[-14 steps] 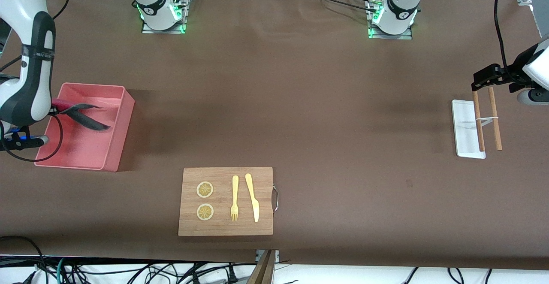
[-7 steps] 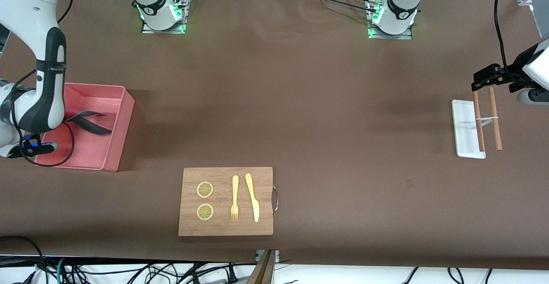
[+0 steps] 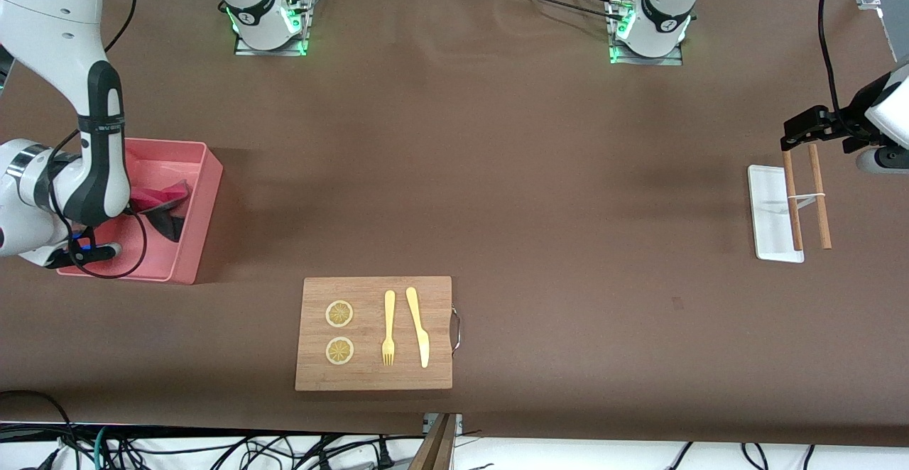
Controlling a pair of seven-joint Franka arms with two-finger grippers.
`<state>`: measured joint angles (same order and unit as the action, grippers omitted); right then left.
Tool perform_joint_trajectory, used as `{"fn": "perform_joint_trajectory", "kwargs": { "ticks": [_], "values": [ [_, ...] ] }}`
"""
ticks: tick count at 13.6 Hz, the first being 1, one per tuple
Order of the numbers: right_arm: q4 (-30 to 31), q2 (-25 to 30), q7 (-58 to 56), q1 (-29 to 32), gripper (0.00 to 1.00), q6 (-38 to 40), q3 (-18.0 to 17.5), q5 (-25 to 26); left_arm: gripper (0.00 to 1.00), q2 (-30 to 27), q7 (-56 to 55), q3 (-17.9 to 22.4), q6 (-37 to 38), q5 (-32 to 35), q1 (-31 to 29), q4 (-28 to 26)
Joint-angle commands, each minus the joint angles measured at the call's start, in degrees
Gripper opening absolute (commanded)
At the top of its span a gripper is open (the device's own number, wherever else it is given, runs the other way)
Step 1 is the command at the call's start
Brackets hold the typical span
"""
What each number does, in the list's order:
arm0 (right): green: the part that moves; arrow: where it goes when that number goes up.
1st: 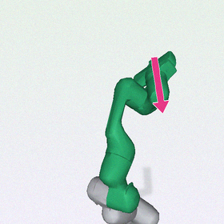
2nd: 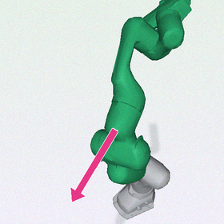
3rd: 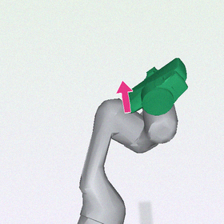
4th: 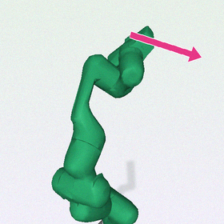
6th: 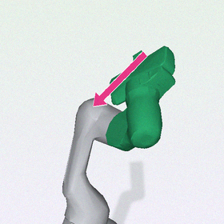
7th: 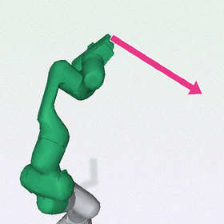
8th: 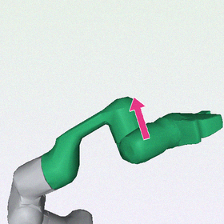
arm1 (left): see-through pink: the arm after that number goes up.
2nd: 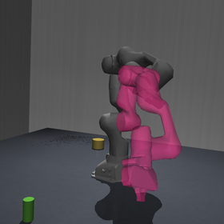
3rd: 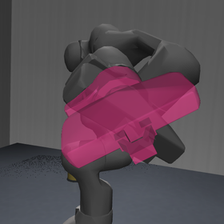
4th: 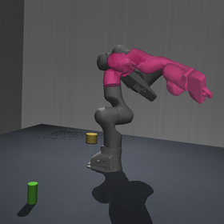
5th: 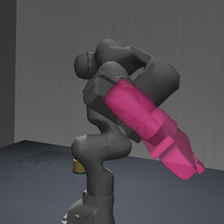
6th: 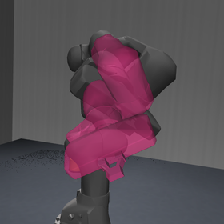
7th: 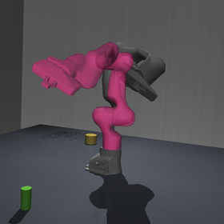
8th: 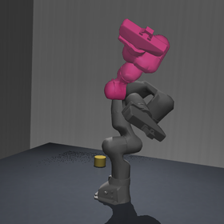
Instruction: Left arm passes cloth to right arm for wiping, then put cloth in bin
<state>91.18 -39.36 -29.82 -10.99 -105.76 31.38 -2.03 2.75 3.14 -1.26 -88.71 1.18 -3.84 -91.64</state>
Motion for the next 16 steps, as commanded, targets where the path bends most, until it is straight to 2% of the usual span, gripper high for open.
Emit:
{"fn": "perform_joint_trajectory", "kwargs": {
  "ticks": [1, 3, 7, 12, 14, 16],
  "values": [
    [0.76, 4.89, -0.15, 0.79, 1.0, 0.46, -1.06, -0.69, 1.0, 0.5, 0.55, -0.15, 0.55, 0.4, -0.12, 1.46],
    [0.67, 9.98, 0.72, 0.79, 1.0, 3.69, -3.59, -0.6, 1.0, 0.59, 0.55, -0.15, 0.55, 0.4, -0.12, 1.46],
    [0.14, 19.21, 12.67, 0.97, 1.0, 12.83, -9.48, 1.06, 1.0, 0.5, 0.55, -0.15, 0.47, 0.4, -0.21, 1.47],
    [0.14, 28.97, 28.57, 3.34, 1.0, 20.14, -20.47, 4.05, 1.0, 0.59, 0.55, -0.15, 0.47, 0.4, -0.21, 1.38],
    [0.23, 32.75, 30.43, 5.7, 1.0, 21.46, -24.77, 3.62, 1.0, 0.59, 0.55, -0.15, 0.47, 0.4, -0.2, 1.47],
    [0.23, 36.79, 30.53, 6.59, 1.0, 21.21, -27.59, 3.7, 1.0, 0.59, 0.55, -0.15, 0.47, 0.4, -0.21, 1.38]
  ]
}}
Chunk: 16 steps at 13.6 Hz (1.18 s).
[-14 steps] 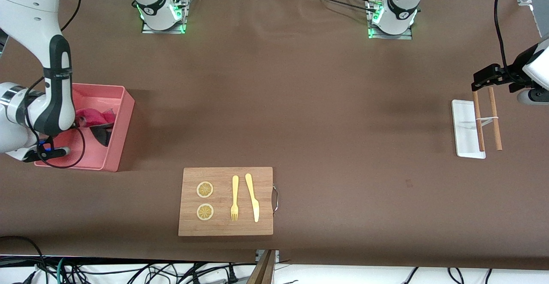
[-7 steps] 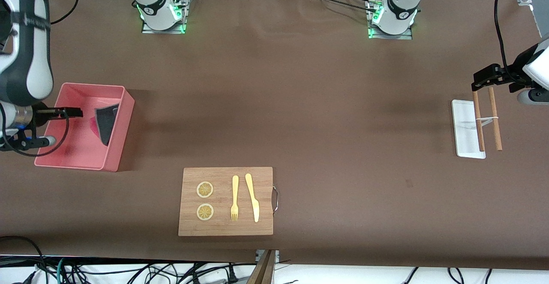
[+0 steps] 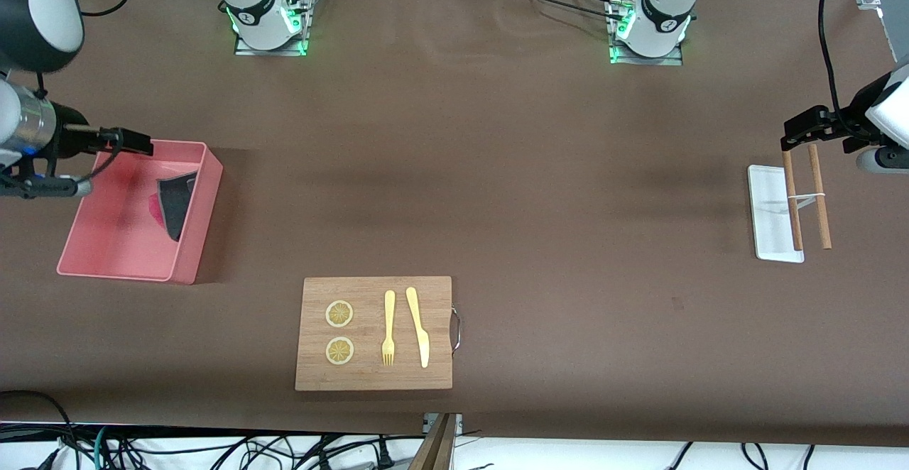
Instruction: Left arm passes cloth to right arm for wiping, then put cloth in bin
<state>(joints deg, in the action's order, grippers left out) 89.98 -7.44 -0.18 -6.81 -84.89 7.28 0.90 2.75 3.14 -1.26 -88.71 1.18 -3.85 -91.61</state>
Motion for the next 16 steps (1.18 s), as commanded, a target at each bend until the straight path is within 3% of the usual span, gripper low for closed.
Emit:
{"fn": "perform_joint_trajectory", "kwargs": {
  "ticks": [1, 10, 16],
  "values": [
    [1.77, 6.28, 0.97, 2.51, 1.0, 0.6, -5.24, 1.03, 1.0, 0.59, 0.55, -0.15, 0.47, 0.4, -0.19, 1.44],
    [2.74, 11.91, 0.36, 5.06, 1.0, -0.54, -7.1, 0.77, 1.0, 0.5, 0.55, -0.15, 0.47, 0.4, -0.19, 1.44],
    [1.96, 11.49, 5.45, 6.02, 1.0, 3.32, -8.51, 0.51, 1.0, 0.59, 0.55, -0.15, 0.47, 0.4, -0.1, 1.44]
  ]
}}
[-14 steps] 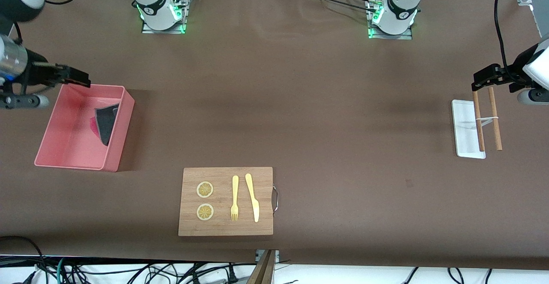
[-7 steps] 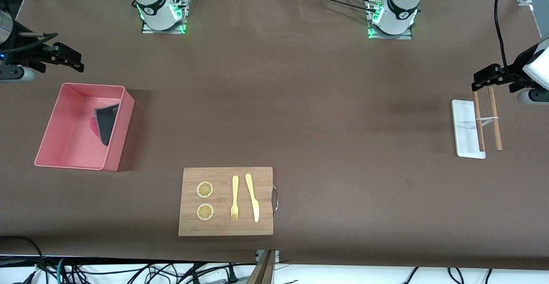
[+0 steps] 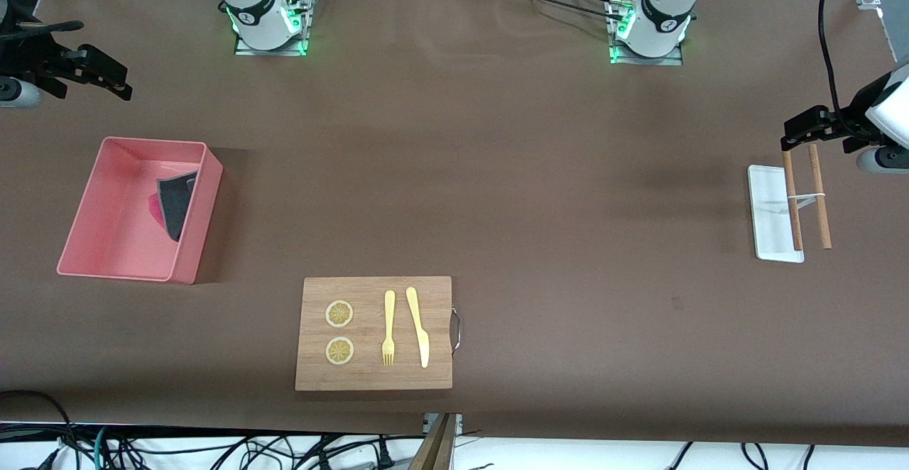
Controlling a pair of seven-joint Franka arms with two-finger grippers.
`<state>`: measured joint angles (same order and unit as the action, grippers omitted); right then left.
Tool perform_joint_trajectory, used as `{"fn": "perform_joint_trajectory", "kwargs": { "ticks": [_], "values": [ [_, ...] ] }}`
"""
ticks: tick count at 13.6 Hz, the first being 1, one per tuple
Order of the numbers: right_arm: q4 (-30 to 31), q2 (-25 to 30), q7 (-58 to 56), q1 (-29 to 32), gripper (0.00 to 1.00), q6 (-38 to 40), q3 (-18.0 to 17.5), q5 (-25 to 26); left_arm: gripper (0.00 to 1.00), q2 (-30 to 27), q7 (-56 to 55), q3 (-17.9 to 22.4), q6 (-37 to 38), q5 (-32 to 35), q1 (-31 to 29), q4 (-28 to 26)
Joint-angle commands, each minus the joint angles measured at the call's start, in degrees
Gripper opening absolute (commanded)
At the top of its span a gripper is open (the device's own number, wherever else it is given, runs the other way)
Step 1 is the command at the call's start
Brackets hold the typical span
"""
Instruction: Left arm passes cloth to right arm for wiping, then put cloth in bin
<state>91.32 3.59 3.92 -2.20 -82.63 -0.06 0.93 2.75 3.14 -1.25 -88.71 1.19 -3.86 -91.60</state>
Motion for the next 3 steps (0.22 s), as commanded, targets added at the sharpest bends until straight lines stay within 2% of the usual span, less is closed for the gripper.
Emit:
{"fn": "perform_joint_trajectory", "kwargs": {
  "ticks": [1, 3],
  "values": [
    [-0.61, -0.33, 0.92, 1.41, 1.0, 1.32, -1.08, 0.65, 1.0, 0.5, 0.55, -0.15, 0.47, 0.4, -0.19, 1.43],
    [-1.67, -1.65, 0.83, 1.23, 1.0, 1.94, -0.99, 0.82, 1.0, 0.5, 0.55, -0.15, 0.47, 0.4, -0.19, 1.34]
  ]
}}
